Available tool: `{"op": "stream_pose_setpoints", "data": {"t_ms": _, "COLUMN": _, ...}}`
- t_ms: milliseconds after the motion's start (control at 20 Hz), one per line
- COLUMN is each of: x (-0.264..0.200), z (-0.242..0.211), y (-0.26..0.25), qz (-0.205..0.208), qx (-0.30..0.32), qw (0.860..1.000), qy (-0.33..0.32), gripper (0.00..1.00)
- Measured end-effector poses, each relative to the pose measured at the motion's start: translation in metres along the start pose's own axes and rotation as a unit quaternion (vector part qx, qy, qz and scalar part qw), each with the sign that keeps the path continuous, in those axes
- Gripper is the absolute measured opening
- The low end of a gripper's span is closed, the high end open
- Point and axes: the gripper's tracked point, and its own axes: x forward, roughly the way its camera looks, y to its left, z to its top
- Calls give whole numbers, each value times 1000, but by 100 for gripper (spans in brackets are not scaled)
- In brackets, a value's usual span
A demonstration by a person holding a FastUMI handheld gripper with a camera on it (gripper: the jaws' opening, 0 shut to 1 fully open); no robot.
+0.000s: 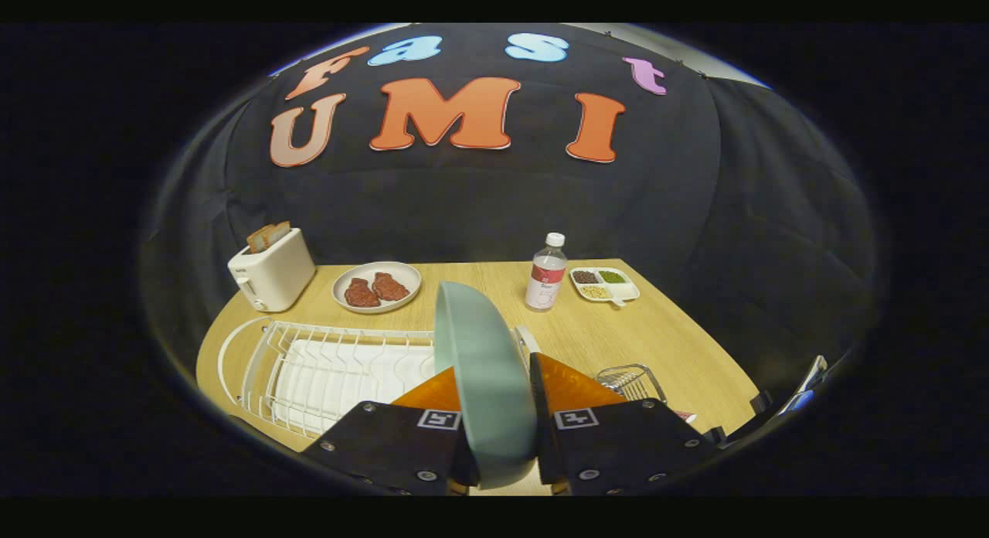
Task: Take the plate from the dish rack, then take the spoon from the basket and place it into the plate.
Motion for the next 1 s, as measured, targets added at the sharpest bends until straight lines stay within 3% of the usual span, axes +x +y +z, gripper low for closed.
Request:
{"op": "stream_pose_setpoints", "data": {"t_ms": 300, "x": -45, "z": -18, "y": 4, "qz": 68, "qx": 36, "qw": 997, "qy": -8, "gripper": 29}}
{"op": "stream_pose_setpoints", "data": {"t_ms": 600, "x": -82, "z": -66, "y": 2, "qz": 135, "qx": 94, "qw": 986, "qy": 9, "gripper": 29}}
{"op": "stream_pose_setpoints", "data": {"t_ms": 800, "x": -96, "z": -105, "y": 2, "qz": 175, "qx": 140, "qw": 974, "qy": 28, "gripper": 29}}
{"op": "stream_pose_setpoints", "data": {"t_ms": 1000, "x": -113, "z": -148, "y": 17, "qz": 236, "qx": 199, "qw": 950, "qy": 49, "gripper": 29}}
